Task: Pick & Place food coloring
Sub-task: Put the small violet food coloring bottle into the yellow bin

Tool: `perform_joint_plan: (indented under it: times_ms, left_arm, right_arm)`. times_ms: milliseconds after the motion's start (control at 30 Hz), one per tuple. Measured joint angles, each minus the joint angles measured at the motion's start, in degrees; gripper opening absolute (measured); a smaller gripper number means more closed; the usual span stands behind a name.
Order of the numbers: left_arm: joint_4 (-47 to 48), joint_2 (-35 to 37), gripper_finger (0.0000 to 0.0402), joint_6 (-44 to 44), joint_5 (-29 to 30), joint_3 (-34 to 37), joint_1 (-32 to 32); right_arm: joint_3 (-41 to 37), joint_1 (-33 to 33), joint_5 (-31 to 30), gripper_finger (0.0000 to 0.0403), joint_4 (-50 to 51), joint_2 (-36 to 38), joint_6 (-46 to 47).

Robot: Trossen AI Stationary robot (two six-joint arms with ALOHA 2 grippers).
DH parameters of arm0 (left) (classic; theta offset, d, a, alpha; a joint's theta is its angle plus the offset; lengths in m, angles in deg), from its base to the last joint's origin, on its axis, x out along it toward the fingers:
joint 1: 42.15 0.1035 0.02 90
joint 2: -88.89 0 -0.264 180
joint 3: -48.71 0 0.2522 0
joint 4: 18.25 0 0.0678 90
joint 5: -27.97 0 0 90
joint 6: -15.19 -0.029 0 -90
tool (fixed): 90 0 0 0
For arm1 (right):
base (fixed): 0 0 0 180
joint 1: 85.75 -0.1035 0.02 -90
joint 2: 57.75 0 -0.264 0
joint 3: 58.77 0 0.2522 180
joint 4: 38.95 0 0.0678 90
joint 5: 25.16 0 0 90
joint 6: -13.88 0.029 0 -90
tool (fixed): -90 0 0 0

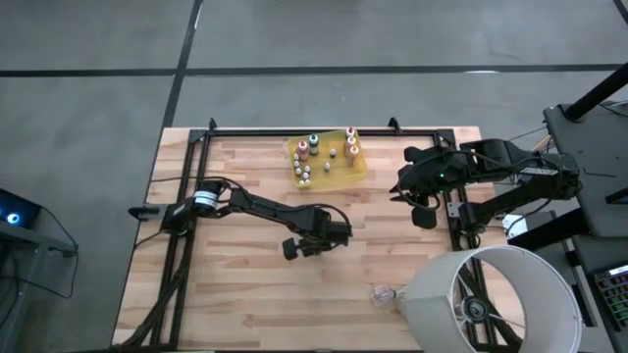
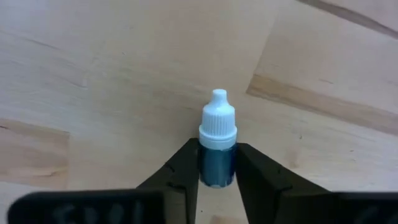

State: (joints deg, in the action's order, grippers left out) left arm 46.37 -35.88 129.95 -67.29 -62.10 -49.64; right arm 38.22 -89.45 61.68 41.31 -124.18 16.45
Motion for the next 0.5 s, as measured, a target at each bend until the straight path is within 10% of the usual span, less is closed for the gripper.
perform_joint_plan:
  times_ms: [500]
  left_arm:
    - [0.1,0.8,0.0054,-14.0,0.3,-4.3,0.5]
  right_arm:
    - [0.0,0.0,0.0,0.0078,-1.2,0.0,0.1]
